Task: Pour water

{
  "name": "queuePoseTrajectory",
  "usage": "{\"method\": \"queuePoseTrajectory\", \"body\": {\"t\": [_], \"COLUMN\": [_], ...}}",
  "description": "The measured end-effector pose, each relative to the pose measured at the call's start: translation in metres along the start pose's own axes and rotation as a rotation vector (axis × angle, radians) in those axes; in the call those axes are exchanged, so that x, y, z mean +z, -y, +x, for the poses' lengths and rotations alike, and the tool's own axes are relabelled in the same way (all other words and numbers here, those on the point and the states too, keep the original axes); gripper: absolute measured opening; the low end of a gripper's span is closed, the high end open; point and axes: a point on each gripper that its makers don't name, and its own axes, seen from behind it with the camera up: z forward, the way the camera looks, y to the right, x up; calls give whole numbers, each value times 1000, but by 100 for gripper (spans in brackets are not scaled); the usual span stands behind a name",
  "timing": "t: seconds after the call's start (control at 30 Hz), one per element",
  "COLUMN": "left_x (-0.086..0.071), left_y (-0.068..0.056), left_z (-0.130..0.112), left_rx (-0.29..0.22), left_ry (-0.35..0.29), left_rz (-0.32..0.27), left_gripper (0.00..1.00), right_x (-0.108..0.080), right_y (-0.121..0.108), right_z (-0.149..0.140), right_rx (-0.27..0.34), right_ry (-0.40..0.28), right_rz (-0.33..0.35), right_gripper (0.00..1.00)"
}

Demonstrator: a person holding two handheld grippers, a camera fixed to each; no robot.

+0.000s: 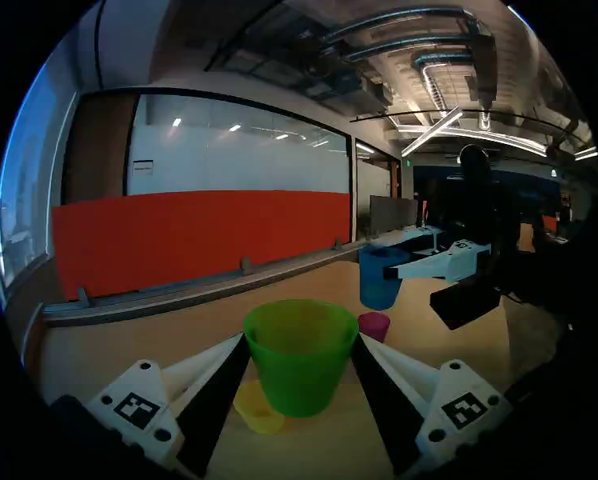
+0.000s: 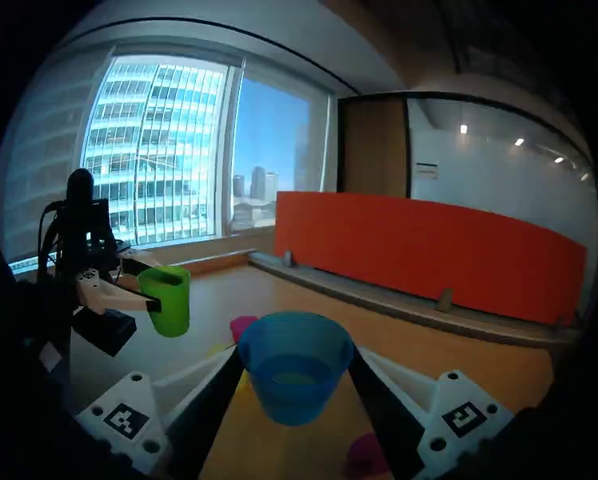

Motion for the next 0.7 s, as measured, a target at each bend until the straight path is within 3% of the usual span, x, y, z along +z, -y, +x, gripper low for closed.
{"method": "queuePoseTrajectory", "body": {"t": [0.27,0.7], "left_x": [3,7], "left_y": [-5,-11], "left_z": [2,4], "left_rx": [-6,-2], "left_ry": [-5,-6], "left_rz": [-15,-29], "left_gripper": [86,86], "right_x": [-5,-9], "right_y": [5,8], "right_z": [8,13], "right_rx": [4,-22], "right_ry": [-65,-79], "right_rz": [10,19], "right_gripper": [93,92]}}
